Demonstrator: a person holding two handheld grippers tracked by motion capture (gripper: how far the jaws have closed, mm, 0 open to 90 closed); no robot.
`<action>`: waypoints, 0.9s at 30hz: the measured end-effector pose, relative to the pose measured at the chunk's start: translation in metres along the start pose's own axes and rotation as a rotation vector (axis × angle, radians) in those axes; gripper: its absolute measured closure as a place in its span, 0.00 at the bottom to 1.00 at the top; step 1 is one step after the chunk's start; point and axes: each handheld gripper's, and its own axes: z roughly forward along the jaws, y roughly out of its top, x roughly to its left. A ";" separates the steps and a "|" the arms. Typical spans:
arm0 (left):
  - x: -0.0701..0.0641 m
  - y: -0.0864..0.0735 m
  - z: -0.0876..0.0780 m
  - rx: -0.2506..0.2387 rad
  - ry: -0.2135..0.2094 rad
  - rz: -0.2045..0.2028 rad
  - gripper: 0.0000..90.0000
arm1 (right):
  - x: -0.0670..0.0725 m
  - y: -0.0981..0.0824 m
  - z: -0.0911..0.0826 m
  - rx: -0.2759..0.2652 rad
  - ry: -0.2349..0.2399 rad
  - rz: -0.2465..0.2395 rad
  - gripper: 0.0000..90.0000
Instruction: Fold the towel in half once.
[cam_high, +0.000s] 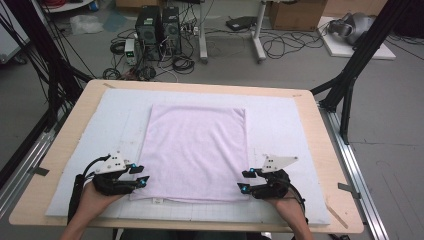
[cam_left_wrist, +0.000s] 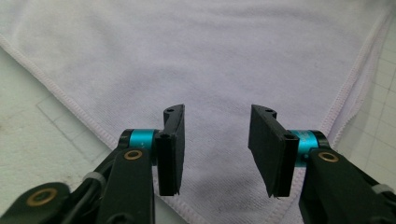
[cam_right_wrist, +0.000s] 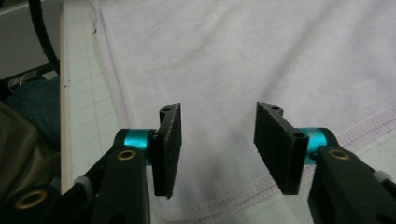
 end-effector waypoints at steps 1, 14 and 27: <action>0.001 0.000 -0.001 -0.001 0.005 0.002 0.60 | -0.001 0.000 0.001 -0.002 0.001 0.004 0.53; 0.004 0.001 -0.001 -0.017 0.024 -0.028 0.50 | -0.002 0.003 0.002 -0.005 -0.059 -0.001 0.40; 0.005 0.000 -0.001 -0.017 0.025 -0.018 0.49 | -0.001 0.004 0.002 -0.005 -0.063 -0.010 0.37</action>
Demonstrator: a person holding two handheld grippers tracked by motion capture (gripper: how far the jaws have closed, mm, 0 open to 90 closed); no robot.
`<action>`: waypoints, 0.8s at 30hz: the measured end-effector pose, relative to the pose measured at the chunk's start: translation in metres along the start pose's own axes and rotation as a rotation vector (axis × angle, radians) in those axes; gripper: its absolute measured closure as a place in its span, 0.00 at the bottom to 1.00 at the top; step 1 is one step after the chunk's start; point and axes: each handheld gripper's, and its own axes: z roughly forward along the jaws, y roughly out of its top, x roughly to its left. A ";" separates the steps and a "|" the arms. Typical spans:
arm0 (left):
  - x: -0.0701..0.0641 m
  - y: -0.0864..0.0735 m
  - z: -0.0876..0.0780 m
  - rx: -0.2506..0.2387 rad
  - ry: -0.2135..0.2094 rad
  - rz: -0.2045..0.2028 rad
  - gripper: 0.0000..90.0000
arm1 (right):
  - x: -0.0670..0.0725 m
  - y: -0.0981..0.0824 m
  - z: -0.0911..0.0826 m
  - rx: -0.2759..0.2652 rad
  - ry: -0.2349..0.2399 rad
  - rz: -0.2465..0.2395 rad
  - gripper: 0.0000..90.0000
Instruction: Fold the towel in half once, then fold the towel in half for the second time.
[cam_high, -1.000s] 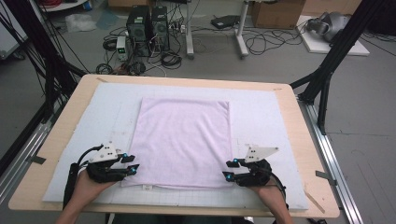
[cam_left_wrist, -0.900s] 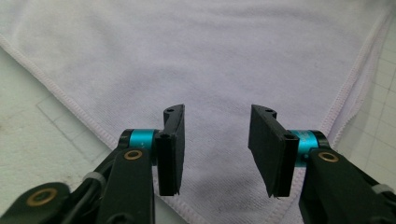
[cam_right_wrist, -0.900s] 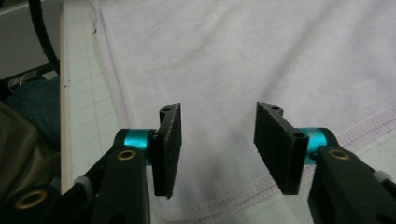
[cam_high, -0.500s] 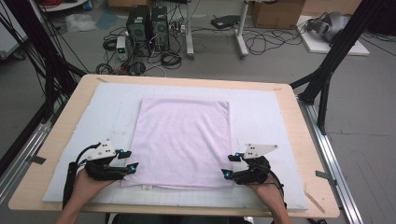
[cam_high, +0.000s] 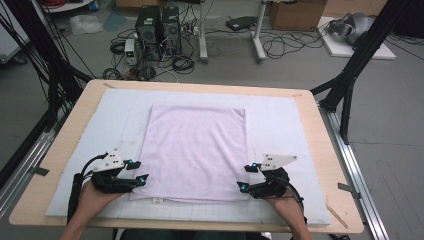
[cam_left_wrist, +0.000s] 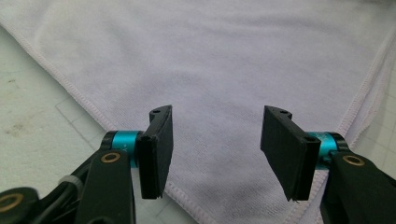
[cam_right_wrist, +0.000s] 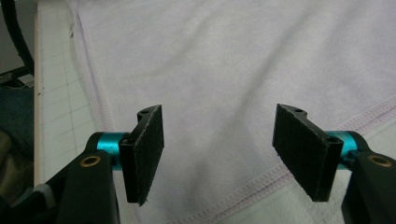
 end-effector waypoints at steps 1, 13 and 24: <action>0.000 0.000 0.000 0.002 0.001 0.003 0.49 | 0.000 0.000 0.000 -0.001 -0.003 0.001 0.37; 0.005 0.001 0.000 0.001 0.005 0.002 0.49 | -0.005 0.004 0.001 0.003 -0.005 -0.009 0.37; 0.020 0.016 -0.002 -0.009 0.006 0.005 0.50 | -0.021 0.017 -0.001 -0.005 -0.021 -0.006 0.37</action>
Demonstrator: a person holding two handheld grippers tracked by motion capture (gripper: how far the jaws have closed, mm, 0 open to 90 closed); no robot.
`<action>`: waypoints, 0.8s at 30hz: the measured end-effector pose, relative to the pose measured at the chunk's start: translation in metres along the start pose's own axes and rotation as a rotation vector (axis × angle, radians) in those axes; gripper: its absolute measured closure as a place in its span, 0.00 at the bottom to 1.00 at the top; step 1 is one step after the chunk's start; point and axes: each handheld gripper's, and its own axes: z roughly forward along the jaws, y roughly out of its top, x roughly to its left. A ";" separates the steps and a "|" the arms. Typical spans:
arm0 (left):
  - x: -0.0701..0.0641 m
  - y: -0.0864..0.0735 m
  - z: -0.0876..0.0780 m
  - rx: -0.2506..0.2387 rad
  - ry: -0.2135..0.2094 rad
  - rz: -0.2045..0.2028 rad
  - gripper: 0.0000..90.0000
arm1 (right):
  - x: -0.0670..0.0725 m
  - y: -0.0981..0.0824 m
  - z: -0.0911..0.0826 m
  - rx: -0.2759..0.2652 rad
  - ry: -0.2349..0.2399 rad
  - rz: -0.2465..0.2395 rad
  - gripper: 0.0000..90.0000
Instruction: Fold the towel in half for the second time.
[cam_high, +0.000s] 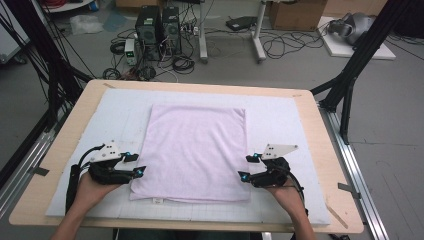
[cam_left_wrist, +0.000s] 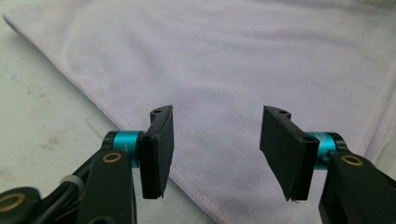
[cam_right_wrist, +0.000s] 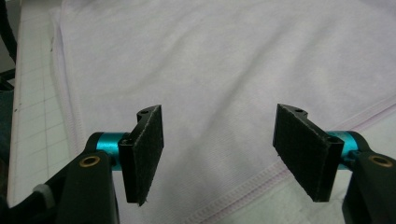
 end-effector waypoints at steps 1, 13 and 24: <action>0.001 0.003 0.001 -0.002 -0.002 -0.002 0.50 | -0.002 0.002 -0.001 -0.007 -0.001 0.004 0.37; 0.030 0.041 0.006 -0.029 0.027 0.017 0.52 | -0.034 0.032 -0.004 0.003 -0.030 -0.009 0.37; 0.093 0.071 0.020 -0.038 0.109 -0.064 0.60 | -0.096 0.077 0.012 0.049 -0.076 0.012 0.37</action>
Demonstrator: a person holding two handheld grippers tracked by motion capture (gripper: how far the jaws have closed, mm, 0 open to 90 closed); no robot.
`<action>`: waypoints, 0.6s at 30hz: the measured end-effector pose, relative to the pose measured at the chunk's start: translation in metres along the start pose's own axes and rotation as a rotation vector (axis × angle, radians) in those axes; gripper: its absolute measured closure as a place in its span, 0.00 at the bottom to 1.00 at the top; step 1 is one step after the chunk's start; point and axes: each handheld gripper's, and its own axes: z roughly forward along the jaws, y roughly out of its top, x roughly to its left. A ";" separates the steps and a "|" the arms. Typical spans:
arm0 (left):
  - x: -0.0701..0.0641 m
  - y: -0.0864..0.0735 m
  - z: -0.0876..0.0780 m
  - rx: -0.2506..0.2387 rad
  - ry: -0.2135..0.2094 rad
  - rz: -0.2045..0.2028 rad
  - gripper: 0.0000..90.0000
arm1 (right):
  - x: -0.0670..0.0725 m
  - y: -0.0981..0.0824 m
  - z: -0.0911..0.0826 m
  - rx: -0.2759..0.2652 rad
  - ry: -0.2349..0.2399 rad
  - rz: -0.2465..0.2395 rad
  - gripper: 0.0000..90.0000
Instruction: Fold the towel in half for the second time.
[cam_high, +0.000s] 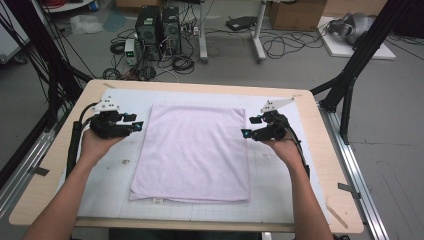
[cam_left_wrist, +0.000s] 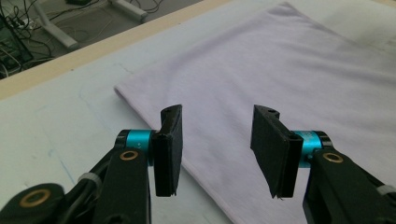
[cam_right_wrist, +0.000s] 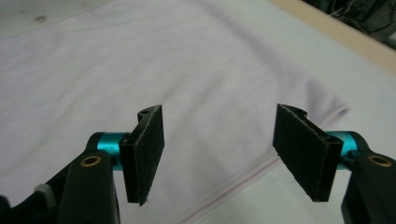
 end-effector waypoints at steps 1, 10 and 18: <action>0.007 0.005 0.006 0.012 0.005 0.005 0.60 | -0.005 0.003 0.002 -0.003 -0.010 0.001 0.37; 0.045 0.001 0.058 0.111 0.006 -0.037 0.61 | -0.049 0.004 0.033 0.027 -0.048 0.062 0.38; 0.043 -0.016 0.091 0.191 0.024 -0.061 0.61 | -0.057 -0.012 0.064 0.085 -0.081 0.079 0.38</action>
